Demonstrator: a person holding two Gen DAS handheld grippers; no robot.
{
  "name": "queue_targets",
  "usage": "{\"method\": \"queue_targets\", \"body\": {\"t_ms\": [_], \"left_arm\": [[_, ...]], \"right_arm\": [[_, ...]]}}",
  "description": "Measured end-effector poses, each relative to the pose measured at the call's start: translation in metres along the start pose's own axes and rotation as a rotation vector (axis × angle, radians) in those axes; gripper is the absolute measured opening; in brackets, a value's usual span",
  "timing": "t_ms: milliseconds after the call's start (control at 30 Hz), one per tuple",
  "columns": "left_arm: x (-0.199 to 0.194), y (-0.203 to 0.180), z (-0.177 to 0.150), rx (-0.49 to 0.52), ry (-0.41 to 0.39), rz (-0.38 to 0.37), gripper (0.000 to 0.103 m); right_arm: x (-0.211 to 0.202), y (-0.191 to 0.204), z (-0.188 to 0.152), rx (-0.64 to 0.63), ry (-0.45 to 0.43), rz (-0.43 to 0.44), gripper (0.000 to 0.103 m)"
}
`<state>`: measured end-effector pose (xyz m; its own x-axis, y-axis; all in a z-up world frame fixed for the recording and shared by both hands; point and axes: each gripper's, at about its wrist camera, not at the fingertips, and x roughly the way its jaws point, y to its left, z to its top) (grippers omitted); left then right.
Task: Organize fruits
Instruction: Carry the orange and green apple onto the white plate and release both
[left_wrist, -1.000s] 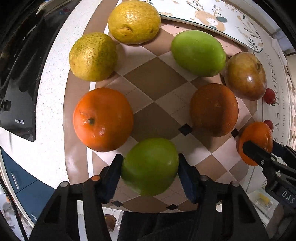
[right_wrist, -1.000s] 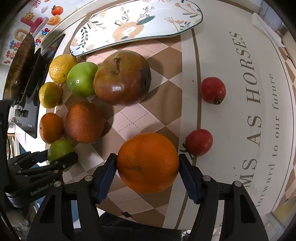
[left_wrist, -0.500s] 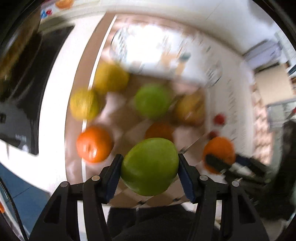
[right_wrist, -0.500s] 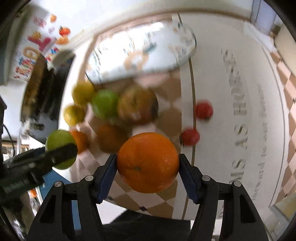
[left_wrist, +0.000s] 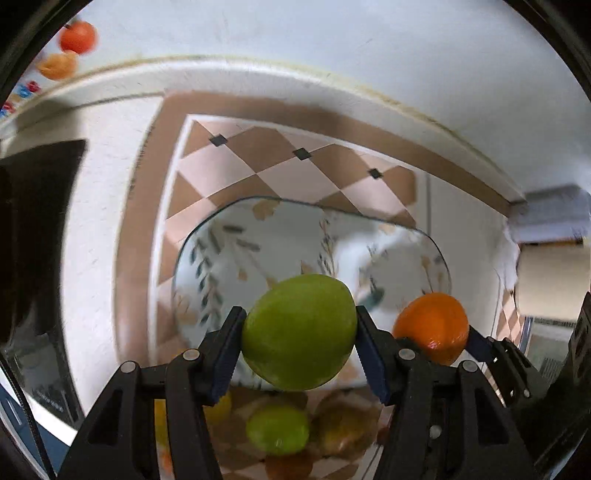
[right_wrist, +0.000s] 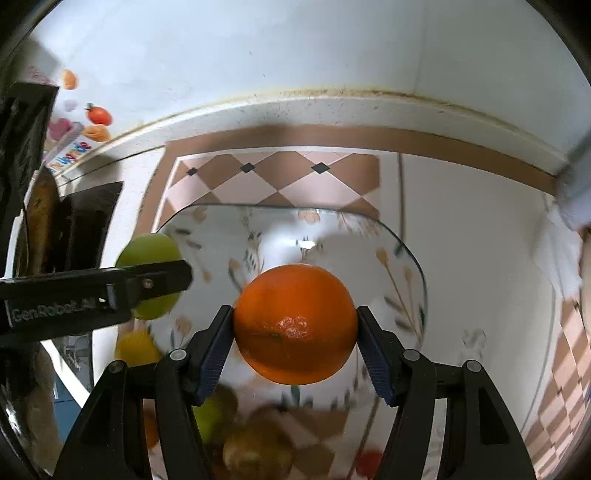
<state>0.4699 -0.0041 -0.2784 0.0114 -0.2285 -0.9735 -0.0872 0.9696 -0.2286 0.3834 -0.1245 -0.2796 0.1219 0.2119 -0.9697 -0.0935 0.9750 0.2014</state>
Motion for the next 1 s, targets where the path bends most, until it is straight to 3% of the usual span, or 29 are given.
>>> {"method": "queue_targets", "body": {"t_ms": [233, 600, 633, 667, 733, 1000], "left_arm": [[0.034, 0.005, 0.031, -0.024, 0.068, 0.019, 0.056], [0.055, 0.020, 0.021, -0.030, 0.109, 0.052, 0.056], [0.054, 0.022, 0.020, -0.032, 0.107, 0.050, 0.058], [0.053, 0.023, 0.019, -0.037, 0.104, 0.041, 0.063], [0.047, 0.027, 0.017, -0.036, 0.093, 0.039, 0.086], [0.008, 0.039, -0.021, 0.014, -0.008, 0.121, 0.088]], "right_arm": [[0.040, -0.010, 0.037, -0.031, 0.067, -0.027, 0.068], [0.059, -0.007, 0.055, -0.025, 0.134, -0.029, 0.069], [0.058, -0.008, 0.055, -0.018, 0.139, -0.018, 0.076], [0.059, -0.008, 0.057, -0.008, 0.137, -0.011, 0.089], [0.051, -0.008, 0.057, 0.001, 0.117, -0.018, 0.093], [0.009, -0.018, 0.036, 0.053, 0.081, -0.091, 0.093]]}}
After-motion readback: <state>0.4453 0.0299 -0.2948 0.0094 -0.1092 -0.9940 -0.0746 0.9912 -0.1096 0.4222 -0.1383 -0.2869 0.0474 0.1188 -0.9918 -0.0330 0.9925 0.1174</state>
